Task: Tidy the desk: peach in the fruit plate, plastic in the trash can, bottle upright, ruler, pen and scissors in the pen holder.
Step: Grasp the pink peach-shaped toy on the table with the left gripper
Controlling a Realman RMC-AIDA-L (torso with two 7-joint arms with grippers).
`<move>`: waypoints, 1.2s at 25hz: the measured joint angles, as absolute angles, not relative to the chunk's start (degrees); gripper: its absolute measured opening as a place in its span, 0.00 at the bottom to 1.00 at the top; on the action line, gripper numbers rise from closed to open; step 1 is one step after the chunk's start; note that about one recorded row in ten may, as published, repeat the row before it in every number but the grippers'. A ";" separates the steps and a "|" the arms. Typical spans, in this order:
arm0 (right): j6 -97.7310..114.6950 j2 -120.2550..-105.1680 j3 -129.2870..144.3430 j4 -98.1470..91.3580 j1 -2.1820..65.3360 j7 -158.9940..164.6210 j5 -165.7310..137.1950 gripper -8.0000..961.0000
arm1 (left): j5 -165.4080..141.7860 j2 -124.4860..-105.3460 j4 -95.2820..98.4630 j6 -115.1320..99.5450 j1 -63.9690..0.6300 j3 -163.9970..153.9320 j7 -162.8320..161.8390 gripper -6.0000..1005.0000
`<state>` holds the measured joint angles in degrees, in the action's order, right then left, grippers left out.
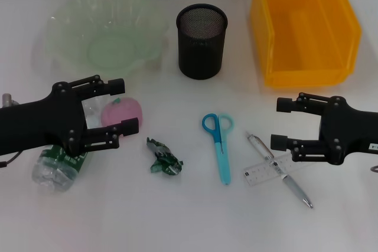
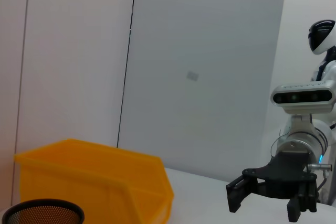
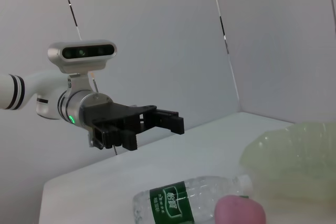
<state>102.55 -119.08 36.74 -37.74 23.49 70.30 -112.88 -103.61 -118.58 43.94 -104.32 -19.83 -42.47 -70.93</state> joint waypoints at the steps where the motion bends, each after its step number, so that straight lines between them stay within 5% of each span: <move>1: 102.62 -119.08 36.74 -37.73 23.47 70.31 -112.83 0.85 | -103.61 -118.58 43.94 -104.32 -19.83 -42.47 -70.93 0.80; 30: 101.25 -119.36 36.70 -36.01 23.81 69.98 -112.58 0.85 | -102.98 -118.84 43.07 -100.51 -23.44 -44.19 -69.87 0.78</move>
<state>101.25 -119.36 36.70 -36.01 23.81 69.98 -112.58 -102.98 -118.84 43.07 -100.51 -23.44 -44.19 -69.87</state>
